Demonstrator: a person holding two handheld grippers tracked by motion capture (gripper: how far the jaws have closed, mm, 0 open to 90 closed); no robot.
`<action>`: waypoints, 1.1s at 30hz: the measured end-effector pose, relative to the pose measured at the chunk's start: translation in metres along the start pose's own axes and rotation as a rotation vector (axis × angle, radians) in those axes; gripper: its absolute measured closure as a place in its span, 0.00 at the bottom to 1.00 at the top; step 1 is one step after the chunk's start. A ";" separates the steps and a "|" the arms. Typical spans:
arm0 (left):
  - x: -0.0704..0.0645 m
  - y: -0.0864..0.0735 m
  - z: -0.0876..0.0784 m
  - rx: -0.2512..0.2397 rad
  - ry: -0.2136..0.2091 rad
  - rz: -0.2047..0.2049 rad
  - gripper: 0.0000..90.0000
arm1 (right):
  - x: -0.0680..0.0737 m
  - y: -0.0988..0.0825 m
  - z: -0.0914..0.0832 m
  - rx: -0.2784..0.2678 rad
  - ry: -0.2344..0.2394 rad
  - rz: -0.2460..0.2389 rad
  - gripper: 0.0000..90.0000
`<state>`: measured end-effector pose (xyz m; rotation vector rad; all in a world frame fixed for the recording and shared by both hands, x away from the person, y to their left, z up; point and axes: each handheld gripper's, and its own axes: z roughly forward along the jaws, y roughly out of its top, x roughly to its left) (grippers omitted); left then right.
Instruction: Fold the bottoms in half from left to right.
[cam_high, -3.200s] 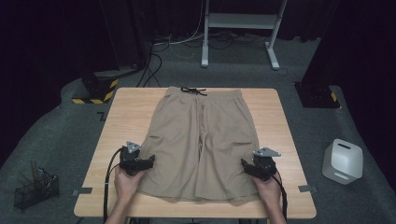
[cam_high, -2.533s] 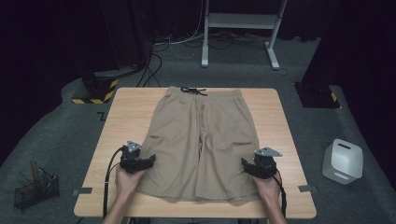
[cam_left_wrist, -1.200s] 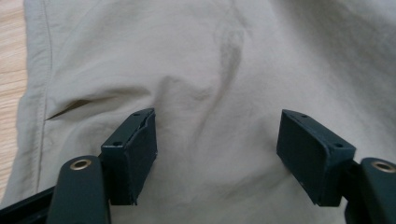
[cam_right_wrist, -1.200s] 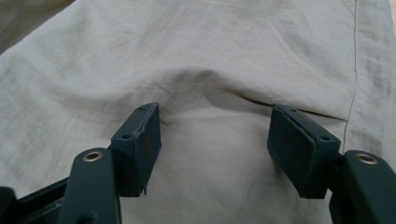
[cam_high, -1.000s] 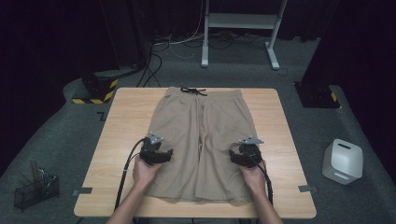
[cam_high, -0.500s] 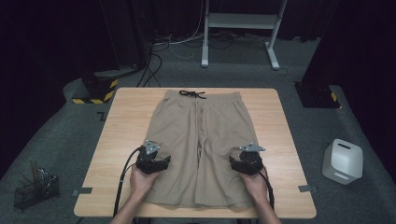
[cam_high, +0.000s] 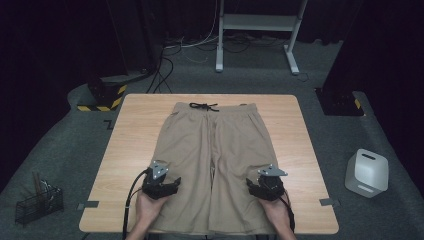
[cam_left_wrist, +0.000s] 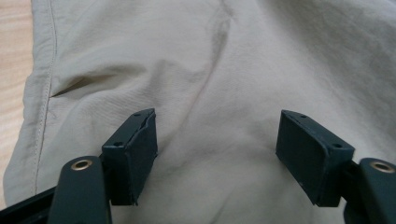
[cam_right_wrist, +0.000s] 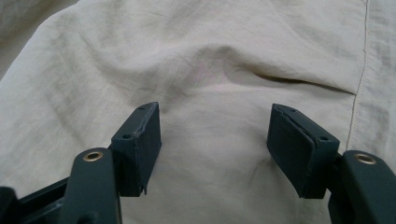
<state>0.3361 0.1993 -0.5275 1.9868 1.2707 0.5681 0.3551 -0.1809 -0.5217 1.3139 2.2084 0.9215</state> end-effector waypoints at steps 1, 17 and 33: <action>-0.001 -0.003 -0.003 -0.001 -0.002 -0.004 0.33 | 0.001 -0.002 -0.003 0.004 0.002 -0.001 0.39; 0.003 -0.002 -0.021 0.019 -0.068 -0.052 0.34 | -0.005 0.002 -0.027 -0.063 0.071 0.064 0.45; 0.031 0.076 0.061 0.031 0.031 -0.029 0.35 | -0.024 0.077 0.054 -0.025 -0.046 0.131 0.45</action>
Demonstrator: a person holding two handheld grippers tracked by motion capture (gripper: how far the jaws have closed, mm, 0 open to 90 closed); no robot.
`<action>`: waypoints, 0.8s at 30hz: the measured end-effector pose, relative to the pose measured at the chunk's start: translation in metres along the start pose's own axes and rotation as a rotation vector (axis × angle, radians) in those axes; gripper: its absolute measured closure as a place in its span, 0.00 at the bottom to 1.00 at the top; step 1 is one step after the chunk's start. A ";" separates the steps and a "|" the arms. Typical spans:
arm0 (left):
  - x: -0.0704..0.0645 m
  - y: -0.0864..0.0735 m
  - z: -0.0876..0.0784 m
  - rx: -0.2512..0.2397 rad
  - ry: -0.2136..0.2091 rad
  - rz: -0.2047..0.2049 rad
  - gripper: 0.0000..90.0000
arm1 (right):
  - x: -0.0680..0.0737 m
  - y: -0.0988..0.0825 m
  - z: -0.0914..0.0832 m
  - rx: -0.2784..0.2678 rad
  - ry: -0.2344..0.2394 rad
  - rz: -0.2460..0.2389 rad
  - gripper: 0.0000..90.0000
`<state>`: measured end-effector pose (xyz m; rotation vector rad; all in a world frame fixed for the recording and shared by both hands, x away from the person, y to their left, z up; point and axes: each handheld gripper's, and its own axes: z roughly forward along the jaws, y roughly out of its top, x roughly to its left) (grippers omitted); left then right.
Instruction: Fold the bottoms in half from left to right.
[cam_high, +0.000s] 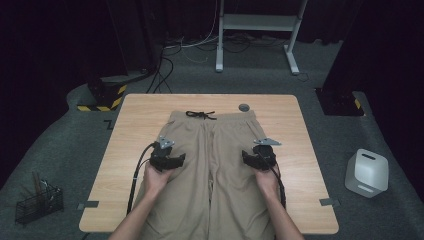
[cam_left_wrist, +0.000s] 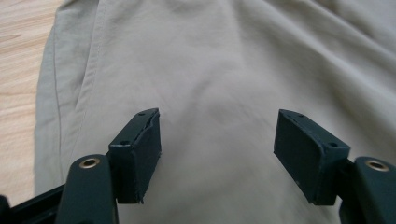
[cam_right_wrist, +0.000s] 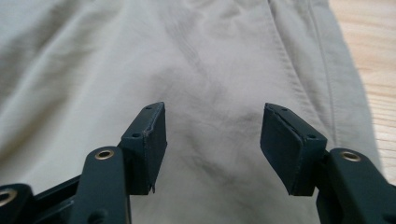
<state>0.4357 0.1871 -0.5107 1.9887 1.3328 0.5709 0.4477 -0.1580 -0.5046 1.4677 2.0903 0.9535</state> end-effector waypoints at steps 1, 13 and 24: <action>0.000 0.000 0.004 0.007 0.003 -0.003 0.35 | 0.001 -0.001 0.003 0.011 -0.008 -0.005 0.45; -0.002 -0.017 0.004 -0.028 0.012 0.022 0.35 | 0.008 -0.019 0.004 0.018 -0.028 -0.089 0.44; -0.020 -0.046 -0.025 -0.034 -0.010 0.030 0.34 | 0.016 -0.055 -0.031 0.000 0.002 -0.115 0.44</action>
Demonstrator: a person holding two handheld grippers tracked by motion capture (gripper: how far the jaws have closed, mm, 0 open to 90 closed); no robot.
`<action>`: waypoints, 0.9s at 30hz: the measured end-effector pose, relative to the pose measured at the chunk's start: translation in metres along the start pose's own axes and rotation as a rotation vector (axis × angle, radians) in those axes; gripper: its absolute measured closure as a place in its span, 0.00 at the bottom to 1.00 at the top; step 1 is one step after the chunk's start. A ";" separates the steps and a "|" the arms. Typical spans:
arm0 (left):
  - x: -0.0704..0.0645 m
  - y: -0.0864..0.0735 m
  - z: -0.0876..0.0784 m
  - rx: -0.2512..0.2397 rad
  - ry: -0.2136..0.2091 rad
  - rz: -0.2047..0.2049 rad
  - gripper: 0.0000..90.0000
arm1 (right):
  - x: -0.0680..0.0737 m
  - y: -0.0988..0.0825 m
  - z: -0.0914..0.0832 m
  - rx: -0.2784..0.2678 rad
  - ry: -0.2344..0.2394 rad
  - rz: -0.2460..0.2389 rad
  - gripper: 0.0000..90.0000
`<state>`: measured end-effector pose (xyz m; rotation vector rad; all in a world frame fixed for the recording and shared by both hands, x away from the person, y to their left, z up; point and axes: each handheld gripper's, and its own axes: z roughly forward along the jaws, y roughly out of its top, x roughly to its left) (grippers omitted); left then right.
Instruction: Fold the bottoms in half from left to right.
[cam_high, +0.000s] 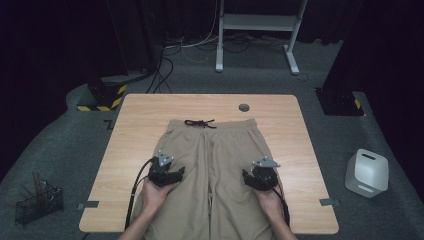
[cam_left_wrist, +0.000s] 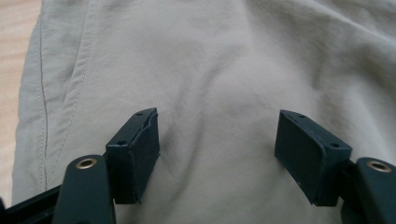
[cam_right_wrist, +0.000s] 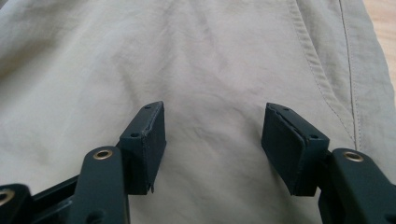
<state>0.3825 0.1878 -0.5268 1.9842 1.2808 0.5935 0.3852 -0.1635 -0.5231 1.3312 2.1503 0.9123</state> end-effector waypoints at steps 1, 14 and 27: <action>-0.002 -0.003 -0.004 -0.001 -0.004 0.001 0.34 | 0.001 -0.004 -0.004 0.001 0.002 -0.004 0.44; -0.011 -0.030 -0.039 0.006 -0.090 -0.027 0.35 | 0.015 -0.030 -0.037 0.024 0.039 -0.031 0.45; 0.025 0.016 -0.033 -0.012 -0.034 -0.045 0.37 | -0.002 -0.008 -0.009 -0.005 0.011 0.012 0.42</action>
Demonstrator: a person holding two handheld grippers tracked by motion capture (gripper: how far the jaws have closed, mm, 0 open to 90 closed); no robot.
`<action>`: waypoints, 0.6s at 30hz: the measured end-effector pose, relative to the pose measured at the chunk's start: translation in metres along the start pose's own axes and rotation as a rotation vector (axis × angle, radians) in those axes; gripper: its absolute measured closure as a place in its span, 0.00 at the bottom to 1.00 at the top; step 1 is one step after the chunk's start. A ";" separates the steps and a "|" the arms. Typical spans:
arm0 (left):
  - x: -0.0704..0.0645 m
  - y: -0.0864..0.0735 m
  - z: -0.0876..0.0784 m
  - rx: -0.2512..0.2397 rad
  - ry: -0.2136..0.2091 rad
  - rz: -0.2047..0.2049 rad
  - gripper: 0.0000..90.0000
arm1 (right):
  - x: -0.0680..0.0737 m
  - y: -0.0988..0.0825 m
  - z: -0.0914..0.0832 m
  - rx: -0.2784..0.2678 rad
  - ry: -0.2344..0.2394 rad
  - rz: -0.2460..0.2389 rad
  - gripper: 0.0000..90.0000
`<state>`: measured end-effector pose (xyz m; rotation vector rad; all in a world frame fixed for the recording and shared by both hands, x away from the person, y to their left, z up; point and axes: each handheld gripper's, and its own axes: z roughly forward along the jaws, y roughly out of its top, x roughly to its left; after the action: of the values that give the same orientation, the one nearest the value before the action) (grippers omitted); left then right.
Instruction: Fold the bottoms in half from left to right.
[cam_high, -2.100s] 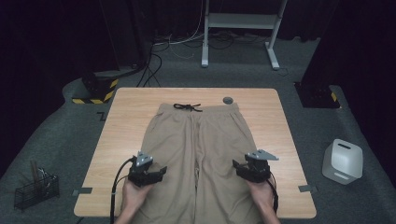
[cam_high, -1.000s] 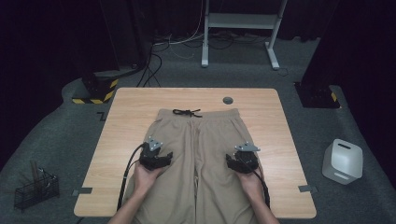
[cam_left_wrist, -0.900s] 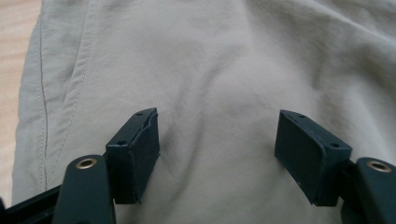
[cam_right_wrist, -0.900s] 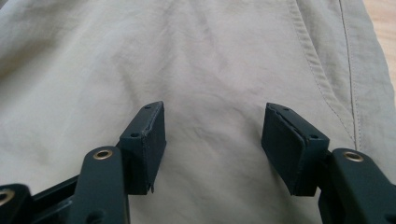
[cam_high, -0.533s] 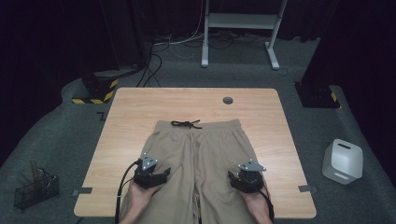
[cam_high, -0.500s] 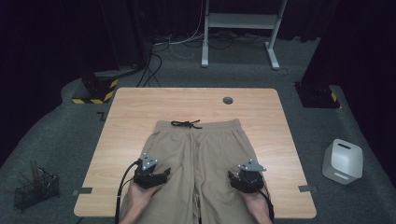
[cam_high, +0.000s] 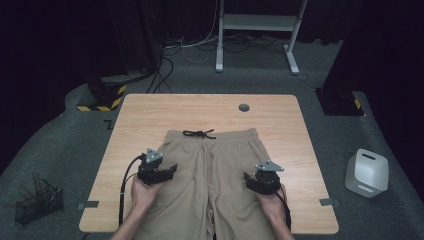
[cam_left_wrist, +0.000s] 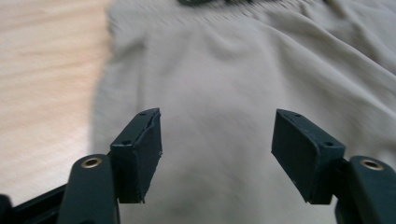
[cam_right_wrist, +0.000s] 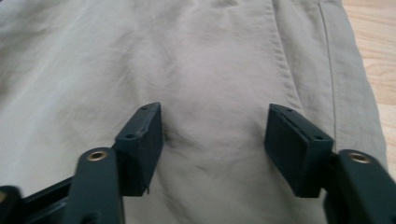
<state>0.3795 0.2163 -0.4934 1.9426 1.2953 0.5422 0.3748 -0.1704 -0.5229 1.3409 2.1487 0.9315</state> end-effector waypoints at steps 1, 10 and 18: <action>0.005 0.003 0.002 -0.005 0.013 -0.009 0.38 | 0.001 0.000 0.000 0.000 0.002 -0.006 0.43; 0.044 0.024 0.034 0.035 0.080 -0.079 0.40 | 0.003 -0.001 0.000 0.001 0.002 -0.030 0.44; 0.052 0.021 0.054 0.084 0.051 -0.114 0.51 | 0.003 -0.001 0.000 0.001 -0.001 -0.034 0.44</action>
<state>0.4501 0.2404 -0.5153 1.9199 1.4727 0.4903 0.3731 -0.1681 -0.5232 1.3011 2.1640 0.9166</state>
